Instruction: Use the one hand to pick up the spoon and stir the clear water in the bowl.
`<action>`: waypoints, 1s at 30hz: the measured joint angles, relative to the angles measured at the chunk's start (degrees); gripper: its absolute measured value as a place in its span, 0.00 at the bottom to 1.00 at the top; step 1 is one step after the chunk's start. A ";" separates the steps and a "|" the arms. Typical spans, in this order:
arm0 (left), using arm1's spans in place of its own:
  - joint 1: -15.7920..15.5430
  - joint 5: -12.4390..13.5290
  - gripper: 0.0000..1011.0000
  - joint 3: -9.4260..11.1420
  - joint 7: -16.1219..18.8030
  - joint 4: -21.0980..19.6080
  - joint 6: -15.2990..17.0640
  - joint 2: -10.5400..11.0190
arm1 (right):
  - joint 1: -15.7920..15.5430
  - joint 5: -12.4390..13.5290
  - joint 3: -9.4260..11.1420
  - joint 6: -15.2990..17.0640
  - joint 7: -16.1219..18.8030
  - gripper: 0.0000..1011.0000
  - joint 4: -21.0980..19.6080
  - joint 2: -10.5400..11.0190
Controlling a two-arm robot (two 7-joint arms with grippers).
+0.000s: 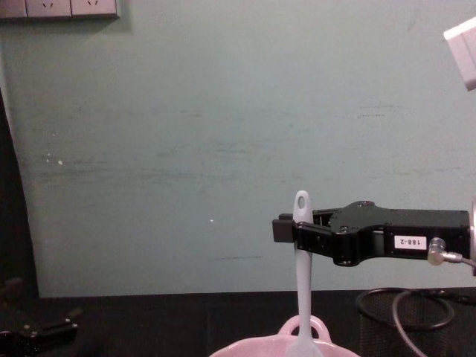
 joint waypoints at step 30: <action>0.00 0.00 0.99 0.00 0.00 0.00 0.00 0.00 | 5.22 -2.16 -3.36 -1.16 0.15 0.12 7.45 -7.79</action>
